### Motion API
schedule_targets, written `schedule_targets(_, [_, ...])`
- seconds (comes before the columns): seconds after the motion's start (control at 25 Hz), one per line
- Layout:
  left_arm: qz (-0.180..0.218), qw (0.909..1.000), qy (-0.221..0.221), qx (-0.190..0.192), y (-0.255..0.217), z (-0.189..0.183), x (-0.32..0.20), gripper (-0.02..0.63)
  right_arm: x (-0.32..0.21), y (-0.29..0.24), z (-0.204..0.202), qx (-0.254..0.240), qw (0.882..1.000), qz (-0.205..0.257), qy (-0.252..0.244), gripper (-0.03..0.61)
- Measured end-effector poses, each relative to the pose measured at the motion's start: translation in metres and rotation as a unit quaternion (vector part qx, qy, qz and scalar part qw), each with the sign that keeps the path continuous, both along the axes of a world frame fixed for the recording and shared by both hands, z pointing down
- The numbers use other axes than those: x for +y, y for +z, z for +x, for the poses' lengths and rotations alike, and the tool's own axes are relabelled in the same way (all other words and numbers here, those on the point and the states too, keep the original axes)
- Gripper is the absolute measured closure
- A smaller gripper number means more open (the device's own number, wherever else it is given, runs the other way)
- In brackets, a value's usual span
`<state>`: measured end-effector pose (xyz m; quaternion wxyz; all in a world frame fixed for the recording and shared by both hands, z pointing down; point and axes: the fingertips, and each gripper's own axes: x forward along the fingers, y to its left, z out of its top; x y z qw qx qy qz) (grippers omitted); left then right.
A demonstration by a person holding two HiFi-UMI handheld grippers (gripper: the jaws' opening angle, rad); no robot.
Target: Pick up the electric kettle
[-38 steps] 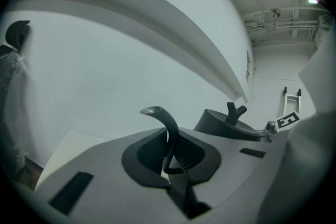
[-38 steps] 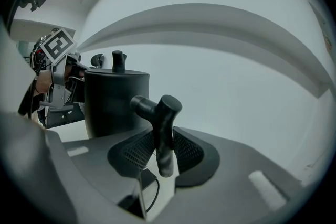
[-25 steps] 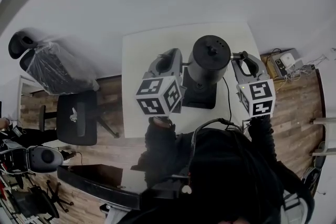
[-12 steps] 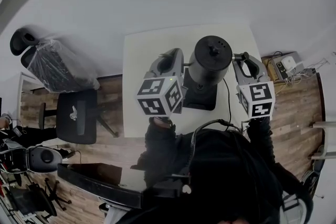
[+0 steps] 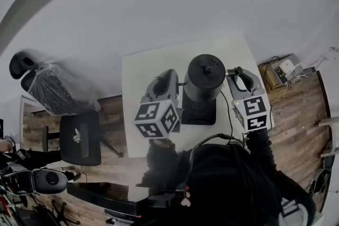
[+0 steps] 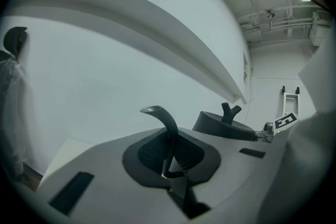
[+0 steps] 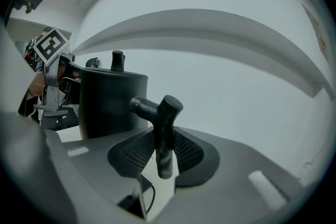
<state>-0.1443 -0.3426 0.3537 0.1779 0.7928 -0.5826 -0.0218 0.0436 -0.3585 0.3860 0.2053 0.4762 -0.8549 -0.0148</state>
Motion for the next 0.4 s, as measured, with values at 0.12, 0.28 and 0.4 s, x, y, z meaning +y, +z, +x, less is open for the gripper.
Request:
schedule_targets(0.12, [-0.001, 1.0, 0.0, 0.001, -0.0008, 0.0004, -0.0005, 0.601, -0.0004, -0.0006, 0.0006, 0.001, 1.0, -0.001, 0.001, 0.477])
schedule_targets(0.28, [-0.001, 1.0, 0.0, 0.002, 0.0002, 0.0006, 0.0001, 0.601, 0.0002, 0.0005, 0.0009, 0.001, 1.0, -0.002, 0.002, 0.477])
schedule_targets(0.4, [-0.001, 1.0, -0.001, 0.005, 0.0007, 0.0003, 0.0003, 0.601, 0.0004, 0.0007, 0.0003, 0.002, 1.0, -0.002, 0.002, 0.477])
